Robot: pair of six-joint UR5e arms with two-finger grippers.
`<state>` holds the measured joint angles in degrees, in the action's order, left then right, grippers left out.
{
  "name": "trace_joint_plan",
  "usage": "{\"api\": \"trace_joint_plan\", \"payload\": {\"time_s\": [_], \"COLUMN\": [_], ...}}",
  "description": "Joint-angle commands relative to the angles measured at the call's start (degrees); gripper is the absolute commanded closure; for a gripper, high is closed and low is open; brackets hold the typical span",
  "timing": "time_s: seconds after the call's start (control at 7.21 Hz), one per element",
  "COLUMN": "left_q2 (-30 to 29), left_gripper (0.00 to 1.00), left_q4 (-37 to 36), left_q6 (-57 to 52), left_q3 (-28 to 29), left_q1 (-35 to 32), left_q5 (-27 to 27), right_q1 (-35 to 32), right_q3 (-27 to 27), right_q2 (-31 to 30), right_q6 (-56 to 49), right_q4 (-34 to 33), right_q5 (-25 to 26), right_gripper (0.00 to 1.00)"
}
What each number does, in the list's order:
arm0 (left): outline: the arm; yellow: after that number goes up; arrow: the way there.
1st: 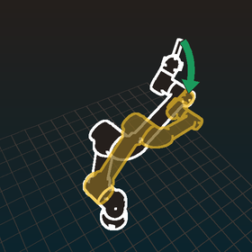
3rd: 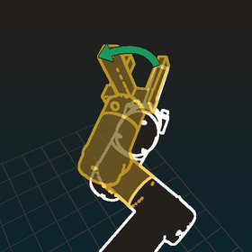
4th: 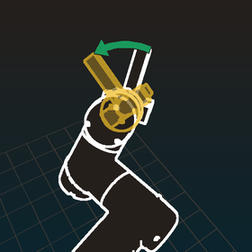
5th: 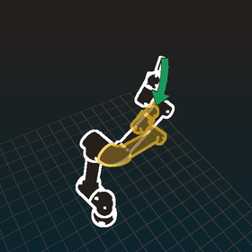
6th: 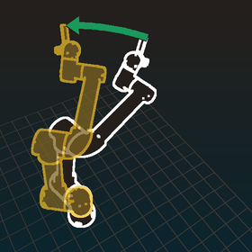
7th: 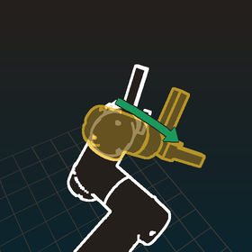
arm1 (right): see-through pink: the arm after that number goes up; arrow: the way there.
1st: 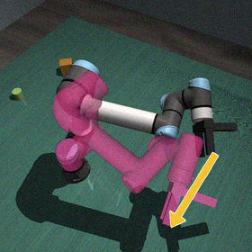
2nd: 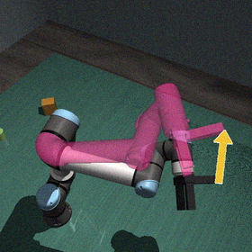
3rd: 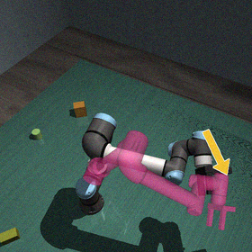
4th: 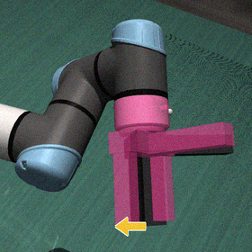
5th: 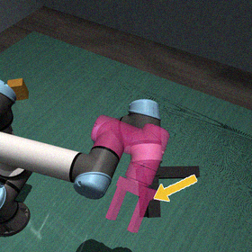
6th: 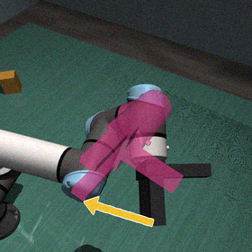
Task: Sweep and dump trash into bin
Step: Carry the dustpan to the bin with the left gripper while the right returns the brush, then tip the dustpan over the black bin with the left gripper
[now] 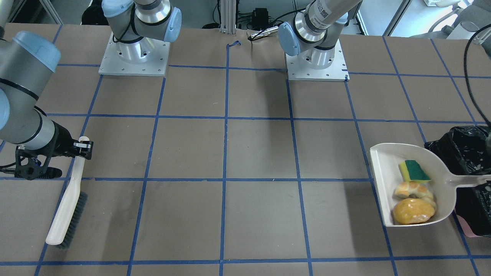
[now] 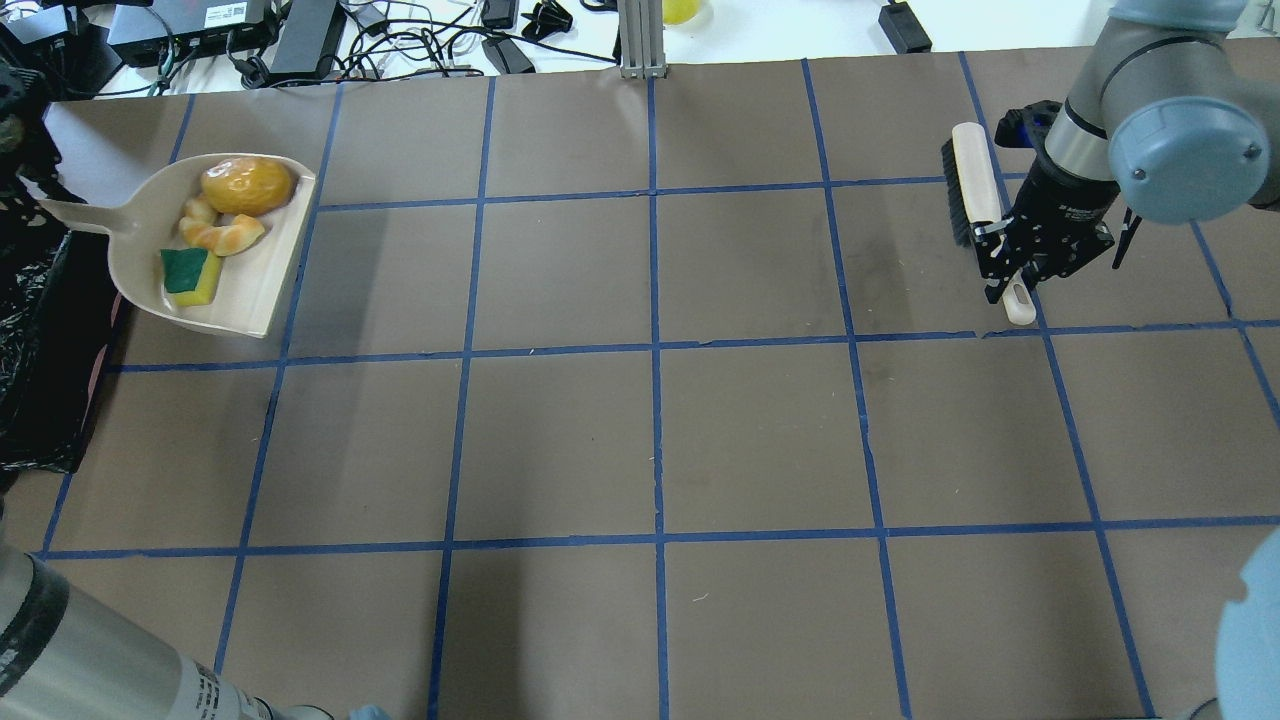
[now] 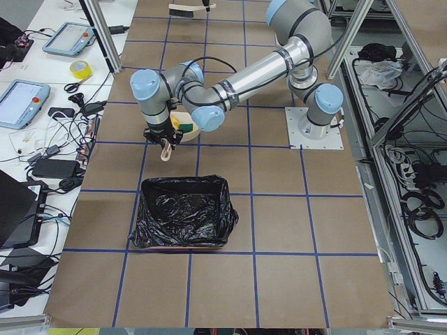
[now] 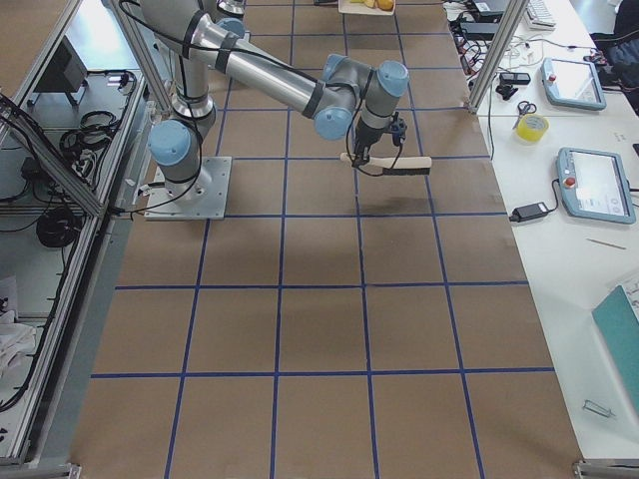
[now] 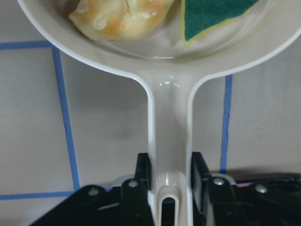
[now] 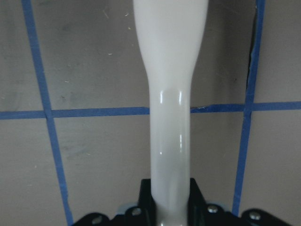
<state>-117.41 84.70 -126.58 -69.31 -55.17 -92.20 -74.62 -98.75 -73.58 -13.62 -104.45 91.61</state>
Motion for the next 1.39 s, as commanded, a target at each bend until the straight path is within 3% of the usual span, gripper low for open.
{"api": "trace_joint_plan", "payload": {"time_s": [0.0, 0.28, 0.69, 1.11, 1.25], "left_q2": [-0.7, -3.2, -6.2, -6.6, -6.6], "left_gripper": [0.94, 0.95, 1.0, 1.0, 1.0], "left_q4": [4.0, 2.4, -7.7, -12.1, -16.9], "left_q6": [-7.0, -14.2, -23.1, -28.4, -28.4], "left_q3": [7.1, 11.9, 12.5, 13.5, 12.5], "left_q1": [6.9, 10.0, 15.2, 16.1, 15.8], "left_q5": [-4.5, -6.6, -8.9, -9.0, -9.0], "right_q1": [2.5, 4.0, 4.1, 4.7, 5.3], "right_q3": [-2.1, -2.6, -2.6, -2.6, -2.5], "right_q2": [2.2, 3.0, 3.9, 4.1, 4.2], "right_q6": [-3.0, -5.0, -5.0, -5.4, -5.5], "right_q4": [-3.0, -3.0, -3.7, -3.9, -4.0], "right_q5": [1.5, 3.0, 5.6, 5.8, 5.6], "right_gripper": [1.0, 1.0, 1.0, 1.0, 1.0]}}
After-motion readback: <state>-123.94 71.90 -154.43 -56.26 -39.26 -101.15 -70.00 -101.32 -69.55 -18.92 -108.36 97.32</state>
